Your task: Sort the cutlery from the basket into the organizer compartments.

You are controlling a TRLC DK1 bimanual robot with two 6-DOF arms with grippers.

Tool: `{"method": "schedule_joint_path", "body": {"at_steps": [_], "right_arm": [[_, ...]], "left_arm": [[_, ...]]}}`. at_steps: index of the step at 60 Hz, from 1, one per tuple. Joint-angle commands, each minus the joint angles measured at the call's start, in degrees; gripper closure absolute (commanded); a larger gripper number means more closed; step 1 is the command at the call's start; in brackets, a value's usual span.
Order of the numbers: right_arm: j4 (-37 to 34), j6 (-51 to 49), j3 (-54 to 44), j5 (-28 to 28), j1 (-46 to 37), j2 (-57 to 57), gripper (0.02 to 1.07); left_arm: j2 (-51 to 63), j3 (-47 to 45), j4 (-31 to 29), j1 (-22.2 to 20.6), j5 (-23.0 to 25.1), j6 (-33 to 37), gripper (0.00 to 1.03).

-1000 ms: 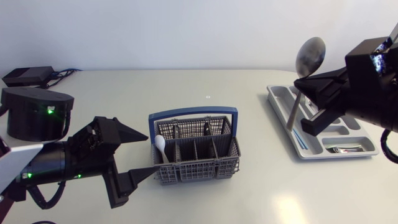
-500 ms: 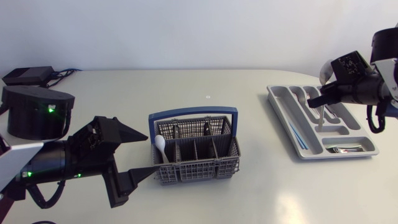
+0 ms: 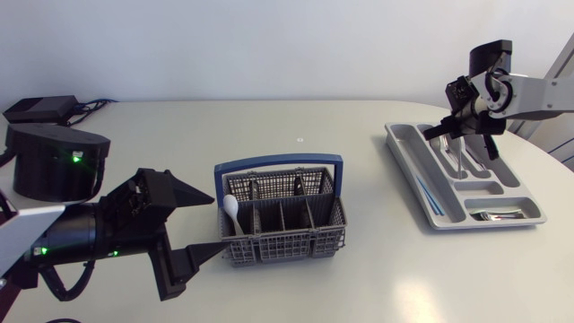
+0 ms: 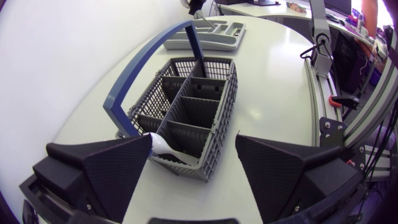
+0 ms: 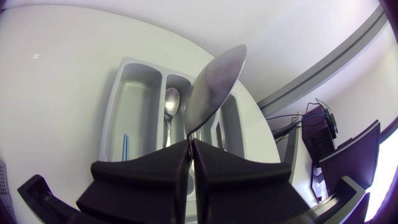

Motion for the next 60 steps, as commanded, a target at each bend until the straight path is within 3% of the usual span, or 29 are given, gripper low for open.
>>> {"method": "schedule_joint_path", "body": {"at_steps": [1,18,60], "right_arm": [[-1.6,2.5,4.6,1.9,1.1,3.6,1.01],[-7.5,4.0,15.6,6.6,1.9,13.3,1.01],[-10.6,4.7,23.7,7.6,-1.0,23.5,1.01]], "left_arm": [[1.0,1.9,-0.3,-0.6,0.0,-1.1,0.11],[1.4,2.7,-1.1,-1.2,-0.5,-1.2,0.11],[2.7,6.8,-4.7,-6.3,-5.3,-3.1,0.11]]}}
